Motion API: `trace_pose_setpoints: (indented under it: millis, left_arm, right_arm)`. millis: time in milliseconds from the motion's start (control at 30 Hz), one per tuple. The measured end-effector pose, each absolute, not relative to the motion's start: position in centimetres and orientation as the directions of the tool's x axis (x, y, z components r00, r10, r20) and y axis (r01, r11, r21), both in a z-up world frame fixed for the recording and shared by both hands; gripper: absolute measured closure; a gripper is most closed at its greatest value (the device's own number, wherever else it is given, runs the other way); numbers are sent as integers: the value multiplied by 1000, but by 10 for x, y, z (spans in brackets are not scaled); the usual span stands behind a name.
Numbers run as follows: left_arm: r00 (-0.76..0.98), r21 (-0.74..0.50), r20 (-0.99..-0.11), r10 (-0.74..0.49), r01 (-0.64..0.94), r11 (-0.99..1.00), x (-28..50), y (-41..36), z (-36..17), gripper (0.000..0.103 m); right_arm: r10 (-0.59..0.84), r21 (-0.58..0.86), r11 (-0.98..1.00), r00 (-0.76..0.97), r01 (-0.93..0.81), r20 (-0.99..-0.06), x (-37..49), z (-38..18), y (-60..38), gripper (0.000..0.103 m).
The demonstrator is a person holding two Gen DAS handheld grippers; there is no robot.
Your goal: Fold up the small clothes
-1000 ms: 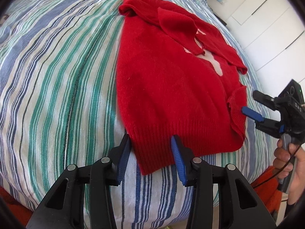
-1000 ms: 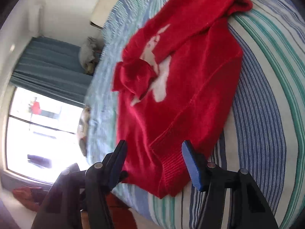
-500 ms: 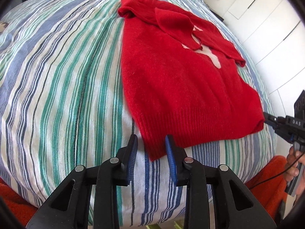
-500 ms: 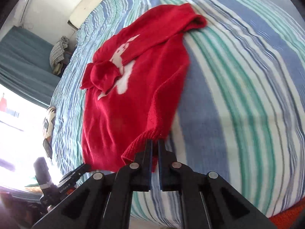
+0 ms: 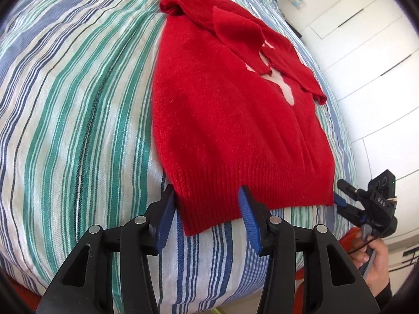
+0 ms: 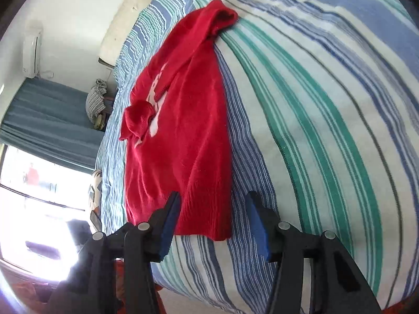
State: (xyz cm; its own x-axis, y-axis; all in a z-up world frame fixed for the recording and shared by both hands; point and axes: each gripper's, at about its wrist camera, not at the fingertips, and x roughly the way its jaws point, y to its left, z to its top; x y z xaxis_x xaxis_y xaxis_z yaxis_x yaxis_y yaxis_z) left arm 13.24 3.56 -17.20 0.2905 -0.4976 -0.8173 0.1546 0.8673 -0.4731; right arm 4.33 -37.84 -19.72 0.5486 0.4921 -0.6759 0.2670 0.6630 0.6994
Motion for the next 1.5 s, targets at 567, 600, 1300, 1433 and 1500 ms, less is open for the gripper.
trace_pose_setpoints:
  millis: [567, 600, 1300, 1433, 1500]
  left_arm:
    - [340, -350, -851, -400, 199, 915, 82, 67, -124, 99]
    - [332, -330, -864, -378, 192, 924, 81, 65, -131, 99]
    - [310, -144, -929, -204, 206, 968, 88, 26, -183, 101]
    - [319, -116, -930, -184, 221, 968, 91, 15, -184, 101]
    - [317, -124, -929, -190, 218, 968, 92, 15, -184, 101]
  right_arm:
    - [383, 475, 866, 407, 153, -829, 17, -139, -339, 96]
    - [368, 456, 874, 384, 166, -847, 15, -148, -337, 97]
    - [255, 335, 911, 309, 239, -916, 11, -205, -340, 99]
    - [257, 341, 907, 316, 248, -913, 10, -207, -341, 99]
    - [253, 336, 910, 317, 243, -914, 10, -206, -340, 99]
